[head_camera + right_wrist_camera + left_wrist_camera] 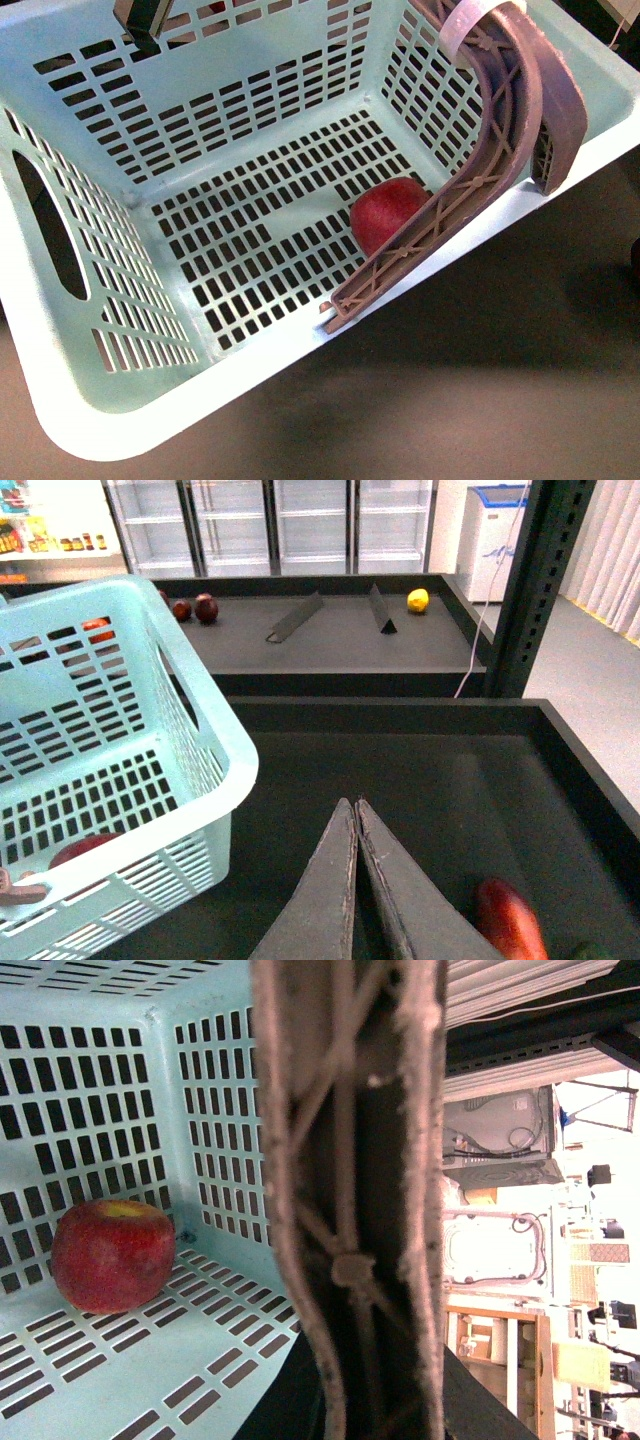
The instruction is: Pick apple with right arm and hold basket with left
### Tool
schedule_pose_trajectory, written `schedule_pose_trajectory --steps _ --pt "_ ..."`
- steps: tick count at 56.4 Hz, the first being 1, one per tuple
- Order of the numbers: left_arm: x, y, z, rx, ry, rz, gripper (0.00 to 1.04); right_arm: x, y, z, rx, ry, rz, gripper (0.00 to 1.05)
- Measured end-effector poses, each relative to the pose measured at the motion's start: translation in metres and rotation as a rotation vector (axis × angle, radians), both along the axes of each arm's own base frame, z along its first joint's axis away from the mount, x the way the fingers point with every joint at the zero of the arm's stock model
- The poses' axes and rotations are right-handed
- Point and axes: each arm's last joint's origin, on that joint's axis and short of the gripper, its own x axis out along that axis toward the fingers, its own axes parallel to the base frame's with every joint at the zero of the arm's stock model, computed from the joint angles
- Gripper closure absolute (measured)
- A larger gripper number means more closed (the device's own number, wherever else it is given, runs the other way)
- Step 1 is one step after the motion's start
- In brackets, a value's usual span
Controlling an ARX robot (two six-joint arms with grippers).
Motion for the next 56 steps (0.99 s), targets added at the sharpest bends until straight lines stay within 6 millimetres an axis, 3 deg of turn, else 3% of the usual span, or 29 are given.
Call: schedule_pose_trajectory --steps 50,56 --pt "0.000 0.000 0.000 0.000 -0.001 0.001 0.98 -0.025 0.000 0.003 0.000 -0.014 -0.001 1.03" --pt "0.000 0.000 0.000 0.000 -0.001 0.000 0.98 -0.035 0.000 -0.001 0.000 0.003 -0.002 1.03"
